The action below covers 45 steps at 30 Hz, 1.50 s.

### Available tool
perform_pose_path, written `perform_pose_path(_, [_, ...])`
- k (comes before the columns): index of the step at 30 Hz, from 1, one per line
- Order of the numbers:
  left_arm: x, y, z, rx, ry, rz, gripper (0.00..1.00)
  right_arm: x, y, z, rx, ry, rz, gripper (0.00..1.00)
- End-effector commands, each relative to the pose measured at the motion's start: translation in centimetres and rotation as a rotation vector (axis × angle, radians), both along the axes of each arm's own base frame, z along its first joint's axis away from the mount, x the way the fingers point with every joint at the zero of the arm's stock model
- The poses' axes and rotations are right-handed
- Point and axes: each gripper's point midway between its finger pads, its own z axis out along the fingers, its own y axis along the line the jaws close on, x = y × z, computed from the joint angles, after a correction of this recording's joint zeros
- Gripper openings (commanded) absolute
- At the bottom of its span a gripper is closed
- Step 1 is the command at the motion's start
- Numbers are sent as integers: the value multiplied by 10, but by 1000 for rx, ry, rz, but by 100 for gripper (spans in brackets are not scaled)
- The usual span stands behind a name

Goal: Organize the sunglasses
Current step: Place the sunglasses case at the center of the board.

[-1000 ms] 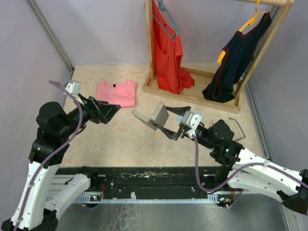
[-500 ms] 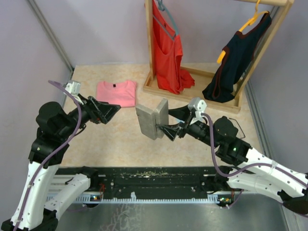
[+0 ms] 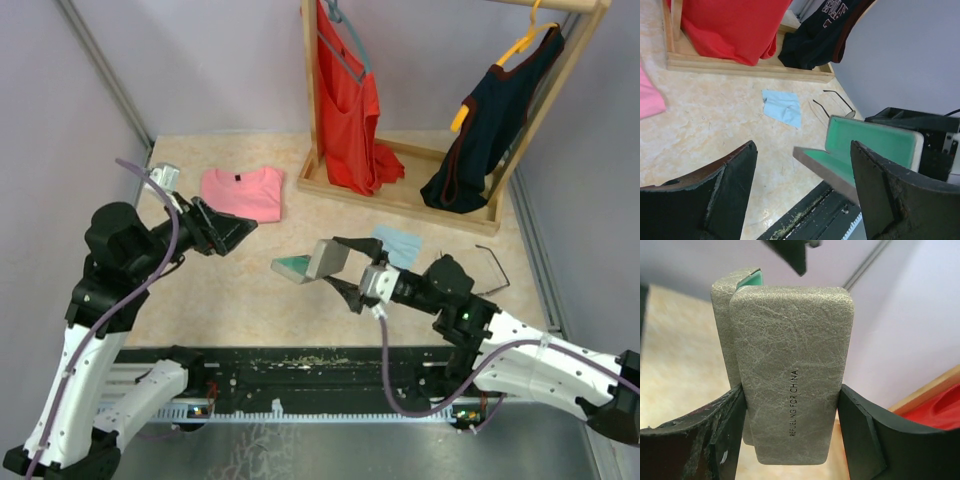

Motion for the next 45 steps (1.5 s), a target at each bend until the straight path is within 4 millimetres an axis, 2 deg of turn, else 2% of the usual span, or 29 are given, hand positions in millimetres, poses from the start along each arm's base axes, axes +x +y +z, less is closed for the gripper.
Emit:
perform_pose_path(1, [-1,-9,-2,3,27,-56,79,5,7,29,-120,-583,-43,0])
perform_pose_path(3, [4,-9,-11,26,43,-57,79,16,15,21,-212,-654,-66,0])
perform_pose_path(8, [16,-10,-33,73,79,-47,78,27,30,26,-307,-774,-70,0])
perform_pose_path(13, [27,-10,-56,119,116,-37,75,19,43,46,-334,-873,-66,0])
perform_pose_path(17, [30,-15,-67,130,134,-63,73,17,51,53,-388,-941,-70,0])
perform_pose_path(29, [33,-18,-74,165,114,-101,69,20,66,55,-428,-969,-82,0])
perform_pose_path(38, [33,-17,-91,197,134,-112,66,20,72,68,-396,-979,-103,0])
perform_pose_path(41, [32,-17,-94,202,140,-114,62,19,73,70,-390,-980,-105,0])
perform_pose_path(45, [32,-17,-95,203,139,-117,52,19,74,68,-396,-977,-103,0])
